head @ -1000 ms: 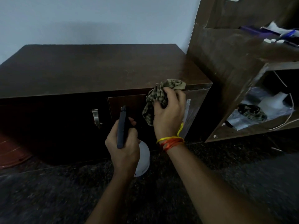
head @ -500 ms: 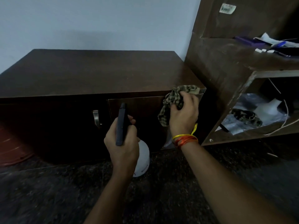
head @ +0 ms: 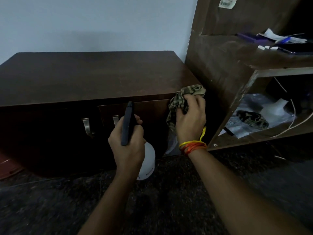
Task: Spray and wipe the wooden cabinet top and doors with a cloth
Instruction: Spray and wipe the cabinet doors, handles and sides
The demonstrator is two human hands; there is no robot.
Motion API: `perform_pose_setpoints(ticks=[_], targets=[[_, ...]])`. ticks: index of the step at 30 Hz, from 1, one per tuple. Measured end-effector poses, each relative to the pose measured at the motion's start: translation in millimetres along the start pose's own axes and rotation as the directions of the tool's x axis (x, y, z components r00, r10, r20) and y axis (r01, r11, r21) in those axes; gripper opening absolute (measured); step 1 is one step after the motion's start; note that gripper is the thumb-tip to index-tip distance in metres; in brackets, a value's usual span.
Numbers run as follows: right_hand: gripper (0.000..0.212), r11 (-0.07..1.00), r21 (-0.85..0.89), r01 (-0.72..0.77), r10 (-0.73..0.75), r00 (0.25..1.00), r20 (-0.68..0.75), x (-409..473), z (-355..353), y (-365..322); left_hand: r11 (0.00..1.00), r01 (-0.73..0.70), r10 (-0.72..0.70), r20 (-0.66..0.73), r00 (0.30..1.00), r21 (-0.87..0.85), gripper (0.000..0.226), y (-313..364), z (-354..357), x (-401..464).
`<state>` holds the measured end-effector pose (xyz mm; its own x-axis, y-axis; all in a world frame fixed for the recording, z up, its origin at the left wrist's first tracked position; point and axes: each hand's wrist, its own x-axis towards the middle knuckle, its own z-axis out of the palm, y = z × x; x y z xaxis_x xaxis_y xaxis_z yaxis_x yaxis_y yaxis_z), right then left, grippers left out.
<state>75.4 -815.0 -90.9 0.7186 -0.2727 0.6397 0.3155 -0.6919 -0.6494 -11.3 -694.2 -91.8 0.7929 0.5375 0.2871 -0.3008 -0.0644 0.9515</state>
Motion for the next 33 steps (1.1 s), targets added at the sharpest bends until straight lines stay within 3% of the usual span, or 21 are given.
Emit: perform_pose_setpoints(ticks=[5,11,23,28,33], targets=[[0.033,0.991,-0.041,0.125,-0.121,0.988,0.094,-2.6,3.6,3.6,1.0,0.005,-0.005,0.006,1.0,-0.003,0.016,0.9,7.5,3.3],[0.039,0.999,0.032,-0.026,0.027,0.999,-0.04,8.8,-6.1,18.6,1.0,0.003,-0.003,0.015,1.0,-0.001,0.017,-2.9,4.0,2.4],[0.03,1.0,-0.013,0.015,-0.016,0.999,-0.048,2.7,-4.0,35.9,1.0,0.021,-0.02,0.016,1.0,-0.015,0.017,-14.0,2.7,3.2],[0.033,0.999,0.039,0.004,0.001,0.992,-0.126,14.0,-3.1,29.3,1.0,0.019,-0.019,0.034,0.999,-0.002,0.017,-15.8,2.8,1.3],[0.029,0.999,-0.014,-0.039,0.038,0.999,-0.038,-11.9,7.4,61.1,0.999,0.038,-0.037,0.049,0.998,-0.008,0.016,-22.5,1.2,-2.5]])
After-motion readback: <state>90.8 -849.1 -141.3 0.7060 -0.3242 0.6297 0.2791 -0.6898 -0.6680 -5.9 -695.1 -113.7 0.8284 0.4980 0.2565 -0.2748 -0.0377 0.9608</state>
